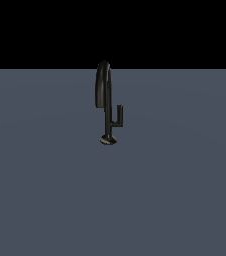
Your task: Turn on the faucet by rotating a designated handle.
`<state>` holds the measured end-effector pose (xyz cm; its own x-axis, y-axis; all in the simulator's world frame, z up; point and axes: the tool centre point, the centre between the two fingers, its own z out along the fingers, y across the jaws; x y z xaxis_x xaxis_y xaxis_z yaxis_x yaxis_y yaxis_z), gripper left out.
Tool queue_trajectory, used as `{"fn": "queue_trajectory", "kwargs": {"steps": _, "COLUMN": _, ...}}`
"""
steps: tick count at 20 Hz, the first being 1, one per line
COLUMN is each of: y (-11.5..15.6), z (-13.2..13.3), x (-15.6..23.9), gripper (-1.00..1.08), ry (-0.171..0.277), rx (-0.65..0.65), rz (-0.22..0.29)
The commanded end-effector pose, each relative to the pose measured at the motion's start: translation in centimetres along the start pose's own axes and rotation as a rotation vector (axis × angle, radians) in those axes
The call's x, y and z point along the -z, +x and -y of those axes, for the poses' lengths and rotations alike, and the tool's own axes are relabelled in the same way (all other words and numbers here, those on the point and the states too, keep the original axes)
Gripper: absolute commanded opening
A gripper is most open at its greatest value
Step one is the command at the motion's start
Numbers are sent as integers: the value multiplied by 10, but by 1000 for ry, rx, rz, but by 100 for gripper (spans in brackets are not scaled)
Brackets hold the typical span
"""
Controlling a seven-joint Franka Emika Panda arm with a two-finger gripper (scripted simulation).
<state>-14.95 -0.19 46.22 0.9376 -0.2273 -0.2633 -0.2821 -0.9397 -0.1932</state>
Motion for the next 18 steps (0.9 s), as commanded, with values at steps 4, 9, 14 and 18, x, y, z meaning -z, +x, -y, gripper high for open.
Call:
{"fn": "queue_trajectory", "kwargs": {"steps": 4, "y": 35, "z": 5, "x": -6, "gripper": -100, "ry": 80, "rx": -83, "rz": 79}}
{"fn": "queue_trajectory", "kwargs": {"steps": 9, "y": 67, "z": 8, "x": -14, "gripper": -100, "ry": 154, "rx": -160, "rz": 152}}
{"fn": "queue_trajectory", "kwargs": {"steps": 14, "y": 99, "z": 10, "x": -24, "gripper": -100, "ry": 231, "rx": -238, "rz": 228}}
{"fn": "queue_trajectory", "kwargs": {"steps": 18, "y": 125, "z": 9, "x": -34, "gripper": -100, "ry": 295, "rx": -302, "rz": 290}}
